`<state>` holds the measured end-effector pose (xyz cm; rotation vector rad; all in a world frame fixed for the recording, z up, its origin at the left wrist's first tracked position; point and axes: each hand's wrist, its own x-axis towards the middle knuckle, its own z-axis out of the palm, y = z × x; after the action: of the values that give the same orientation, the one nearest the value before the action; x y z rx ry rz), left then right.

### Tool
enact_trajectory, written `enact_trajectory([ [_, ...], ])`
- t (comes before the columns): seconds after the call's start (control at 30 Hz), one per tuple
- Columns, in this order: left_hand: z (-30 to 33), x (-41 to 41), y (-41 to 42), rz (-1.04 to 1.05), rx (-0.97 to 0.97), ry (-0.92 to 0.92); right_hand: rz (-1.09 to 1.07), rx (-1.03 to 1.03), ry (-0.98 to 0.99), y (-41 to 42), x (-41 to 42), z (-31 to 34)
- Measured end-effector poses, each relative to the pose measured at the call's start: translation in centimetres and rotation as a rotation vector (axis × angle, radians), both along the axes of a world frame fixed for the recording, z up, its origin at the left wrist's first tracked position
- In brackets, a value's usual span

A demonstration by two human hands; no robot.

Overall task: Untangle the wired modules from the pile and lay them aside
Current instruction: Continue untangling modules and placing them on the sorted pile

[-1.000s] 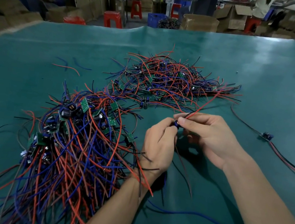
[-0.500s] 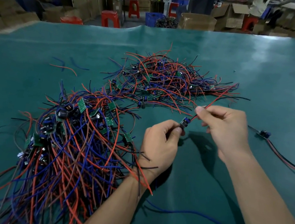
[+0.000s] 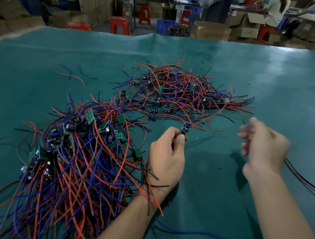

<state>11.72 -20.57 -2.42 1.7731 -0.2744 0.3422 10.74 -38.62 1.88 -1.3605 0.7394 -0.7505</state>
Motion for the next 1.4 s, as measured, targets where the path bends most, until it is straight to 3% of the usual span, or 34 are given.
enact_trajectory([
  [0.1, 0.2, -0.1, 0.0, 0.019, -0.011, -0.007, 0.552, -0.121, 0.104, 2.9, -0.2, 0.0],
  [0.17, 0.2, -0.1, 0.0, -0.007, -0.007, -0.032, 0.774, -0.171, 0.068, 4.6, -0.5, -0.4],
  [0.4, 0.3, -0.6, -0.2, -0.141, 0.083, -0.016, 0.534, -0.302, -0.168, 4.3, -0.3, -0.4],
  [0.57, 0.6, -0.6, -0.3, -0.155, 0.167, -0.107, 0.271, -0.312, -0.363, 2.8, -0.9, 3.8],
  [0.67, 0.5, -0.4, -0.2, -0.164, 0.112, -0.082, 0.317, -0.436, -0.436, 5.3, -1.0, 8.4],
  [0.77, 0.5, -0.6, -0.3, -0.158, 0.068, -0.072, 0.507, -0.495, -0.469, 9.3, 0.2, 12.5],
  [0.87, 0.7, -0.7, -0.2, -0.146, 0.056, -0.045, 0.830, -0.501, -0.326, 13.5, 2.7, 14.4],
  [0.97, 0.9, -0.6, -0.1, -0.128, 0.086, -0.031, 1.039, -0.791, 0.022, 16.6, 6.1, 13.3],
  [1.07, 0.9, -0.5, 0.0, -0.118, 0.091, -0.026, 0.903, -1.193, 0.375, 16.2, 9.6, 9.7],
  [1.17, 1.0, -0.6, 0.2, -0.126, 0.097, -0.052, 0.874, -1.331, 0.663, 14.3, 10.6, 5.8],
  [1.4, 0.9, -0.4, 0.0, -0.146, 0.188, -0.059, 0.868, -1.249, 0.568, 11.6, 10.2, 2.9],
])
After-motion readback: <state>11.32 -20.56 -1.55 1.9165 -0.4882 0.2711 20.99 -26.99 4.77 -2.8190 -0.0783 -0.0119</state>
